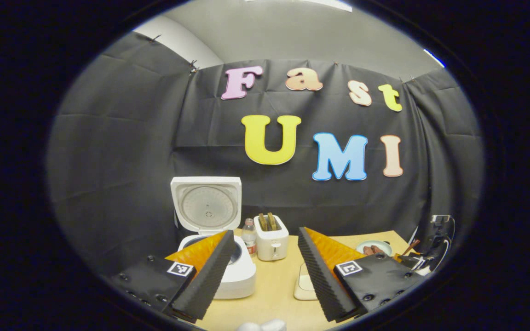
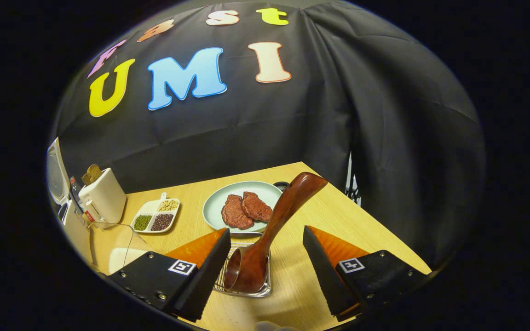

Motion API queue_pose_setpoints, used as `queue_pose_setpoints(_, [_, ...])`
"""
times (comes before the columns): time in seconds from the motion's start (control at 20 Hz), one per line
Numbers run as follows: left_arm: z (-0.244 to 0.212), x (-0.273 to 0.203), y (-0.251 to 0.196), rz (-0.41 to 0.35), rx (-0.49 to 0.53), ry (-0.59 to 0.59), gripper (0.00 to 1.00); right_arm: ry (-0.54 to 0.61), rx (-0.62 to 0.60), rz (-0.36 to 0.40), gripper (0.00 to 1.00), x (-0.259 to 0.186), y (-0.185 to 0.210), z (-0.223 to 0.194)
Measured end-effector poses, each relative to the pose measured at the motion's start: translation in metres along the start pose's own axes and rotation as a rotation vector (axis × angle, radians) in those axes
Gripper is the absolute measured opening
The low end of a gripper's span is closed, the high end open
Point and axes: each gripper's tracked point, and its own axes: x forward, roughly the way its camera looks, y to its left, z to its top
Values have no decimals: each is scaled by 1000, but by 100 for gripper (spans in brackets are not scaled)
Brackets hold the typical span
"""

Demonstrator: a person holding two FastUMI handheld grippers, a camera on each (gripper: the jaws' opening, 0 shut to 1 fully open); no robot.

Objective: Close the left gripper, press the button to open the rice cooker; take a wooden spoon from the chopstick holder with the right hand, scoop a spoonful of rice and pour it into the rice cooker, then put the wooden spoon back into the chopstick holder.

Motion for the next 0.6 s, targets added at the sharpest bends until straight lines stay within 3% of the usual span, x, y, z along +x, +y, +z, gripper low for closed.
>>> queue_pose_setpoints(0.5, [6,18,-11,12,37,-11,97,-25,107,-3,98,44,-4,26])
queue_pose_setpoints(0.55, [8,19,-12,9,36,-13,97,-24,114,0,94,44,-4,28])
queue_pose_setpoints(0.6, [7,20,-13,8,37,-10,97,-23,116,5,81,44,-4,25])
